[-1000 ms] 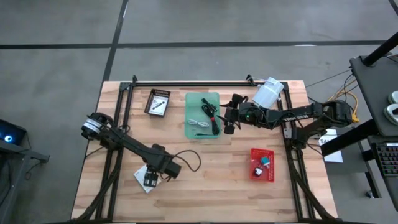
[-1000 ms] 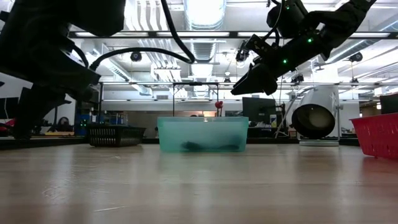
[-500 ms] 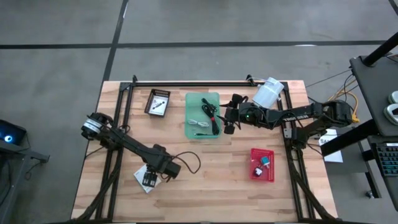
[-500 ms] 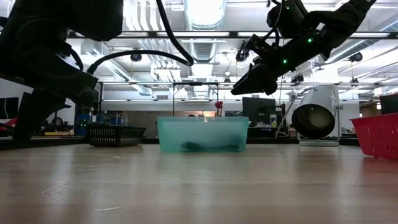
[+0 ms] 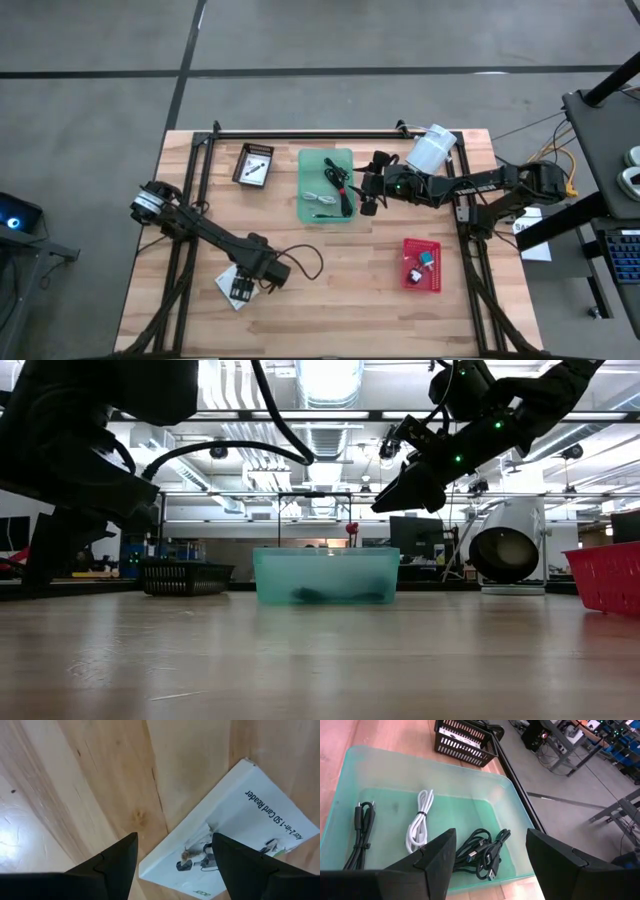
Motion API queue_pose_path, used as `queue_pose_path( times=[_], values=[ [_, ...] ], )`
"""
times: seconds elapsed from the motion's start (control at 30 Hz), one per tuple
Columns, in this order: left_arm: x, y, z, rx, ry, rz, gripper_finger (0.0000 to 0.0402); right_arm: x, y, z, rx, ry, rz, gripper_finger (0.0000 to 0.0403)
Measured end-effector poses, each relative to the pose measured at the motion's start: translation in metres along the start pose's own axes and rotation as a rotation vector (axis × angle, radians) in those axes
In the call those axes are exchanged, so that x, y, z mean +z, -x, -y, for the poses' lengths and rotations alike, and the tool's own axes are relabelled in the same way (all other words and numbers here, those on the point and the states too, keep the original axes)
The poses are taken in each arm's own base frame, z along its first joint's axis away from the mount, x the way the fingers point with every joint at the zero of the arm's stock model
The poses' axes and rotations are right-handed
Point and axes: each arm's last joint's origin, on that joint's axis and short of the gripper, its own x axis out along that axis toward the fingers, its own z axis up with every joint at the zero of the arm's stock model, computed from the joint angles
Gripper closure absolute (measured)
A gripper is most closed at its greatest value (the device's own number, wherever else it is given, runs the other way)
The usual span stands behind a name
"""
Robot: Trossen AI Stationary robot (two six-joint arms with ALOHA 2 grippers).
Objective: Pick and place items into bin
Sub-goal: Put the white card reader box into the black bin
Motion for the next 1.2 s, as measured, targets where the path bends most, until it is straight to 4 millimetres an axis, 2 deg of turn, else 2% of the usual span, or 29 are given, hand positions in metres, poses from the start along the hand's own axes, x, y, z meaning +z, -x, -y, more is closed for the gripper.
queue_pose_path(
  times=[0.53,0.83,0.97,1.2],
  values=[
    [-0.003,-0.017,0.0,-0.013,-0.021,0.027,0.0164,0.0,0.0,0.0,0.0,0.0,0.0,0.0177],
    [-0.002,-0.018,0.0,-0.008,-0.074,0.038,0.0165,0.0,0.0,0.0,0.0,0.0,0.0,0.0177],
    [-0.002,-0.018,0.0,-0.011,-0.075,0.042,0.0187,0.0,0.0,0.0,0.0,0.0,0.0,0.0177],
    [0.0,-0.018,0.001,-0.023,-0.078,0.058,0.0256,0.0,0.0,0.0,0.0,0.0,0.0,0.0177]
  ],
)
